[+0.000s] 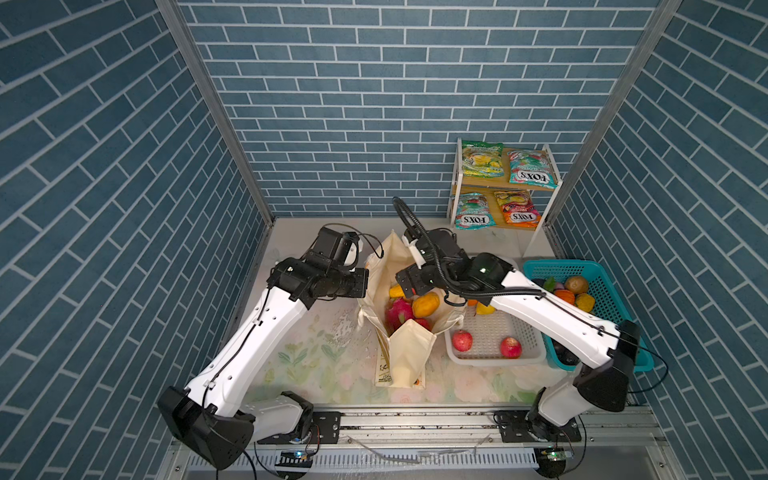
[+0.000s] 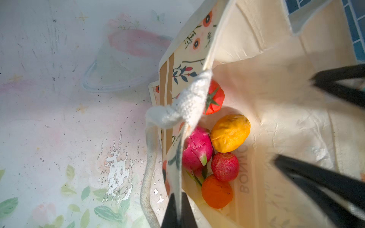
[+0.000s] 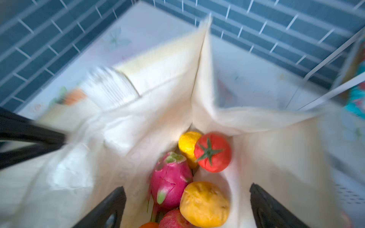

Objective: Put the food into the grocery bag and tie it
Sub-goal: 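Raise the right gripper out of the bag and move it over the teal basket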

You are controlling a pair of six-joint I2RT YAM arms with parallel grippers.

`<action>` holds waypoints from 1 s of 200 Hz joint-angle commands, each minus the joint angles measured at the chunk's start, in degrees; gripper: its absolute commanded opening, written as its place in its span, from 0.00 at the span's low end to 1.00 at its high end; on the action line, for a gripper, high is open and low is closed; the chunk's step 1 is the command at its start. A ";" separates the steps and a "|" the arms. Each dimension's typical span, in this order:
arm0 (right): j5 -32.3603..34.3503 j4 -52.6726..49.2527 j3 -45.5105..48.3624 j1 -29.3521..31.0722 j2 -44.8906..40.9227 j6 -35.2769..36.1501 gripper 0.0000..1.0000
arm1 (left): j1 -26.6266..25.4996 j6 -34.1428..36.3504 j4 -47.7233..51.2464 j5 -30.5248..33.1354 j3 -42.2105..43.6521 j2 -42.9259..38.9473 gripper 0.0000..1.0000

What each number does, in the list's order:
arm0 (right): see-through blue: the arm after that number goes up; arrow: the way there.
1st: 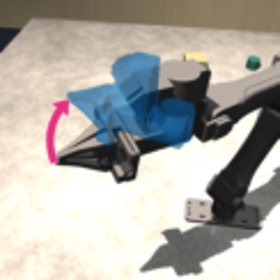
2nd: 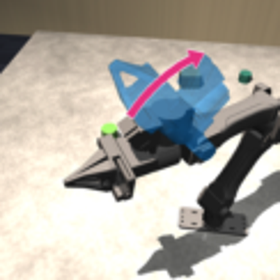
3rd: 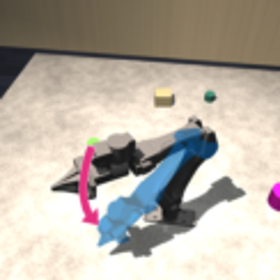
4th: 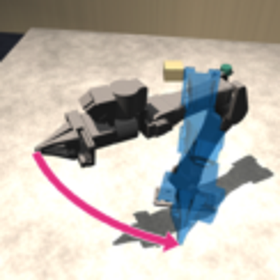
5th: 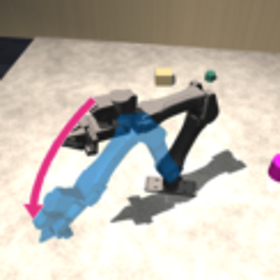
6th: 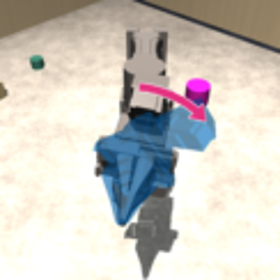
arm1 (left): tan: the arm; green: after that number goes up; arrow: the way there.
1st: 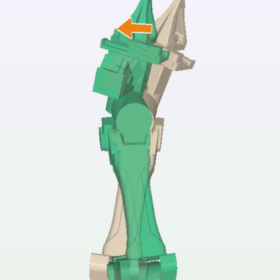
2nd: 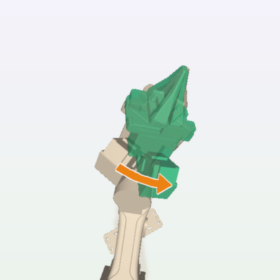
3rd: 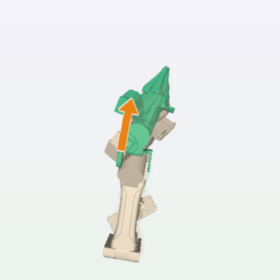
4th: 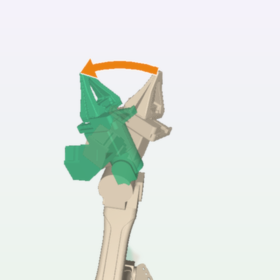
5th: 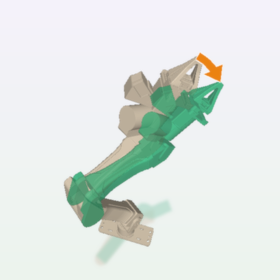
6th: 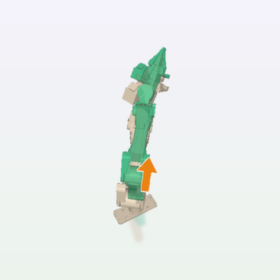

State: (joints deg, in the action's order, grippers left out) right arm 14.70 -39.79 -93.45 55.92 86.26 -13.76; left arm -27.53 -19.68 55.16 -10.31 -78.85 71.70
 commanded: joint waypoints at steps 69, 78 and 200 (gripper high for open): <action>21.46 -0.70 14.54 -14.55 -19.92 -0.90 0.99 | -0.31 0.08 -0.60 0.63 -0.11 -1.56 0.00; 22.14 -1.41 16.62 -16.92 -21.12 -3.20 0.99 | -0.33 -0.09 -0.49 0.65 -0.02 -1.73 0.00; 19.57 -11.59 24.47 -42.66 -16.46 -19.78 0.97 | -0.28 0.73 2.45 1.38 -0.84 -2.99 0.00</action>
State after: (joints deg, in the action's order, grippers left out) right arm 33.67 -46.57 -68.49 17.87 67.77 -27.18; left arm -27.57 -19.70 56.45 -10.07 -78.83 70.39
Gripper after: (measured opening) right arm 0.965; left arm 0.054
